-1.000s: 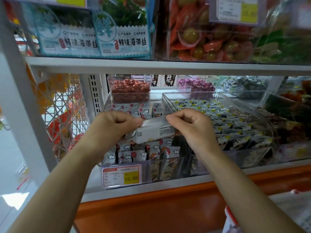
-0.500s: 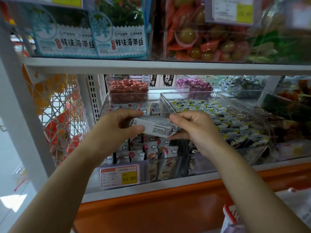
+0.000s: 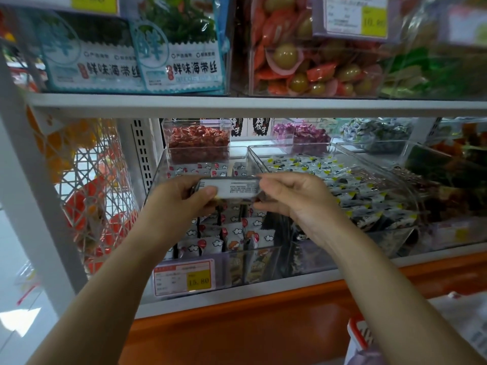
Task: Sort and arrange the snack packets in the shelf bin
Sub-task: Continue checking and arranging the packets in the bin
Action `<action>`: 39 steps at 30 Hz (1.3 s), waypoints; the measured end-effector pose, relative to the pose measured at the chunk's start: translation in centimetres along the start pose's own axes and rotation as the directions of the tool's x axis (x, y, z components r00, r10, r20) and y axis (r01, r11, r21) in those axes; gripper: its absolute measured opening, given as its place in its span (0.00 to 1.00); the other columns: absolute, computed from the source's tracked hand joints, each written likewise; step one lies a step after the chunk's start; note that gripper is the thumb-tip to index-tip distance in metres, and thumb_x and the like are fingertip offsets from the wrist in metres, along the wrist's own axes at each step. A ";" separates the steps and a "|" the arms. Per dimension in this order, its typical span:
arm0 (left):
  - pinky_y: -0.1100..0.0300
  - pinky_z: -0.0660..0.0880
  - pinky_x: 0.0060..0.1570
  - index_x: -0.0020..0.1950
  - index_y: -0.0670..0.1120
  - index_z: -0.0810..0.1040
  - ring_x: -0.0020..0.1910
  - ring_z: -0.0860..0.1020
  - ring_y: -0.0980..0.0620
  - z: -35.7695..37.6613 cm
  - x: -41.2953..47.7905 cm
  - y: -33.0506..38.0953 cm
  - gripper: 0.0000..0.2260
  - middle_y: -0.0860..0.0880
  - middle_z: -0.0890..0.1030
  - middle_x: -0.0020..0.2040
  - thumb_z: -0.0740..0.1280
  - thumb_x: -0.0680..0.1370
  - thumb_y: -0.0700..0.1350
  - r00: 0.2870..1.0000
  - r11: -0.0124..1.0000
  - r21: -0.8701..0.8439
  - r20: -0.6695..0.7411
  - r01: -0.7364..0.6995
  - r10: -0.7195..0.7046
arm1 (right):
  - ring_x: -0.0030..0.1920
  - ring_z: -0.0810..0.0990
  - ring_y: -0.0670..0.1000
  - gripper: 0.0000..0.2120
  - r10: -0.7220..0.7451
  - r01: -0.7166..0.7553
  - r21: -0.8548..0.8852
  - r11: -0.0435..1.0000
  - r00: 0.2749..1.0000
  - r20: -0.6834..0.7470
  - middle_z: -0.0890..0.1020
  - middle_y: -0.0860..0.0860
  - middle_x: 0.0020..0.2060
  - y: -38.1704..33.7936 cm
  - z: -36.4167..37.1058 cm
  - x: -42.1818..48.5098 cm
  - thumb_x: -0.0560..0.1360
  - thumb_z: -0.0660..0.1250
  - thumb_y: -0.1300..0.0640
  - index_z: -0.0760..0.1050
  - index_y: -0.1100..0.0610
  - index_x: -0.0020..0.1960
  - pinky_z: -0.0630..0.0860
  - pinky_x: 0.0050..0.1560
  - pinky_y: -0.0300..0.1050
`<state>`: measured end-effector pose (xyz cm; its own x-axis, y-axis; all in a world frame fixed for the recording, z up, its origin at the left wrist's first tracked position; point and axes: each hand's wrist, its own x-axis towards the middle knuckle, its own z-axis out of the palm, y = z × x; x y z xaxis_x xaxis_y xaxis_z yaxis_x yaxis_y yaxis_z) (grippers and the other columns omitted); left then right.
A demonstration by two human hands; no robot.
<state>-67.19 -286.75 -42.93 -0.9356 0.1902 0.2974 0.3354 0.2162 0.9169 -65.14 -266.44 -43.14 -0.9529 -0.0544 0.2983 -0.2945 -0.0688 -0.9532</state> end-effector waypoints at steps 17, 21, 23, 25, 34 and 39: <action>0.49 0.51 0.73 0.75 0.48 0.60 0.75 0.53 0.51 4.0 3.4 -2.6 0.23 0.48 0.58 0.76 0.51 0.81 0.54 0.956 0.559 0.791 0.293 -0.250 0.013 | 0.47 0.76 0.49 0.10 -0.382 0.132 -0.762 0.634 0.910 -0.159 0.80 0.52 0.45 0.3 -0.6 7.4 0.72 0.71 0.58 0.78 0.61 0.50 0.71 0.49 0.41; 0.48 0.45 0.73 0.75 0.51 0.59 0.76 0.49 0.54 3.6 3.6 -3.4 0.23 0.51 0.55 0.77 0.47 0.81 0.57 0.954 0.546 0.806 0.298 -0.226 -0.045 | 0.53 0.77 0.55 0.15 -0.209 0.188 -0.925 0.331 0.970 0.123 0.80 0.58 0.52 0.2 -1.0 11.1 0.72 0.71 0.55 0.77 0.63 0.55 0.68 0.48 0.43; 0.48 0.44 0.74 0.75 0.51 0.58 0.76 0.49 0.55 3.5 3.6 -3.5 0.24 0.52 0.55 0.77 0.47 0.81 0.57 0.952 0.547 0.807 0.300 -0.223 -0.054 | 0.56 0.76 0.56 0.18 -0.076 0.228 -0.952 0.203 0.973 0.217 0.79 0.58 0.55 0.2 -0.9 12.7 0.72 0.71 0.53 0.76 0.62 0.58 0.68 0.49 0.44; 0.48 0.44 0.74 0.75 0.51 0.58 0.76 0.49 0.55 3.5 3.6 -3.5 0.24 0.52 0.55 0.77 0.47 0.81 0.57 0.952 0.552 0.804 0.300 -0.221 -0.055 | 0.50 0.75 0.54 0.16 0.023 0.253 -0.961 0.112 0.966 0.257 0.80 0.56 0.52 0.7 -0.6 13.6 0.72 0.71 0.52 0.78 0.60 0.56 0.67 0.45 0.43; 0.47 0.44 0.73 0.74 0.50 0.62 0.75 0.51 0.55 3.5 3.5 -3.3 0.22 0.52 0.59 0.76 0.49 0.81 0.55 0.953 0.590 0.777 0.300 -0.219 -0.041 | 0.50 0.70 0.52 0.10 0.345 0.291 -0.952 -0.095 0.907 0.243 0.73 0.43 0.34 0.9 0.8 15.6 0.74 0.67 0.48 0.75 0.49 0.35 0.62 0.60 0.55; 0.47 0.44 0.73 0.74 0.50 0.62 0.75 0.51 0.56 3.4 3.5 -3.2 0.21 0.53 0.59 0.76 0.51 0.81 0.54 0.954 0.600 0.770 0.297 -0.217 -0.037 | 0.54 0.69 0.54 0.14 0.491 0.327 -0.923 -0.202 0.849 0.193 0.72 0.50 0.39 1.9 1.3 15.9 0.79 0.59 0.57 0.69 0.54 0.34 0.67 0.55 0.50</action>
<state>-71.16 -283.51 -45.76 -0.8724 0.4579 0.1712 0.4887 0.8259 0.2811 -80.72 -268.72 -40.18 -0.9401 -0.2722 -0.2051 -0.3186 0.9158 0.2447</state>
